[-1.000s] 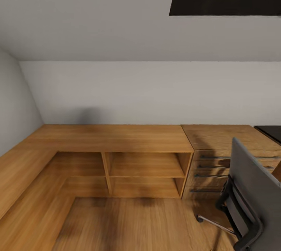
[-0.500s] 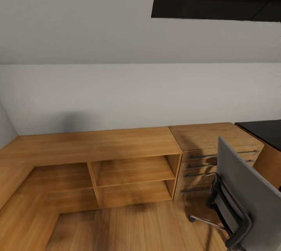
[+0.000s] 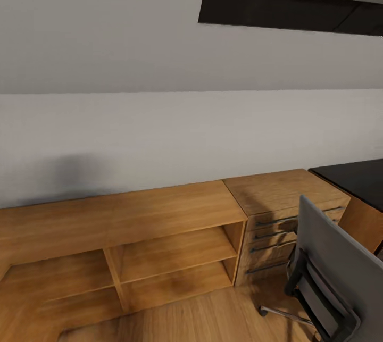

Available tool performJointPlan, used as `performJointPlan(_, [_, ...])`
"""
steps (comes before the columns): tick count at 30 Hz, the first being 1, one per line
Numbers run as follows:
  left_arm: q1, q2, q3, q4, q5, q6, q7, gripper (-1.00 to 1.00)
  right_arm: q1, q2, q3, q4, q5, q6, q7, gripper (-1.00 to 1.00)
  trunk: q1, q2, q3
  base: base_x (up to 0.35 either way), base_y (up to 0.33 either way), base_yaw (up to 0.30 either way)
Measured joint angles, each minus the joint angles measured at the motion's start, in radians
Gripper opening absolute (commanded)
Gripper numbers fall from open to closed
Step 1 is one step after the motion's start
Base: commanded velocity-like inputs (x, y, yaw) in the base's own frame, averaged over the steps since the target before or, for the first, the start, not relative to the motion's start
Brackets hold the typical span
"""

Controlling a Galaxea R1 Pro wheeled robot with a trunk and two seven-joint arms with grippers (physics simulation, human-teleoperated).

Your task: In the bedroom, organize the workspace by keeping the computer under the desk, ensuring the monitor is on the desk, placing the keyboard on the desk next to the monitor, placing the mouse on the desk next to the keyboard, moving the folder from the swivel chair onto the desk next to the mouse, stacking the notebook on top of the folder with the pen on top of the notebook, and positioning the swivel chair next to the desk.

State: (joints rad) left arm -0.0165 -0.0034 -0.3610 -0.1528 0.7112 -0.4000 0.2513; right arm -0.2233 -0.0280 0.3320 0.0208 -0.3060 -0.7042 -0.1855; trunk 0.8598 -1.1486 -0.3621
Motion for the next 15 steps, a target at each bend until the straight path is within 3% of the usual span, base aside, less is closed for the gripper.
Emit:
performJointPlan(5, [0.0, 0.0, 0.001, 0.0, 0.0, 0.0, 0.0, 1.0, 0.0, 0.0, 0.0, 0.0, 0.0, 0.0, 0.002, 1.0, 0.0, 0.0, 0.007, 0.153, 0.144, -0.198])
performJointPlan(15, [0.0, 0.0, 0.001, 0.0, 0.0, 0.0, 0.0, 1.0, -0.001, 0.0, 0.001, 0.0, 0.004, 0.0, 0.002, 1.0, 0.0, 0.0, 0.02, 0.011, 0.01, -0.189])
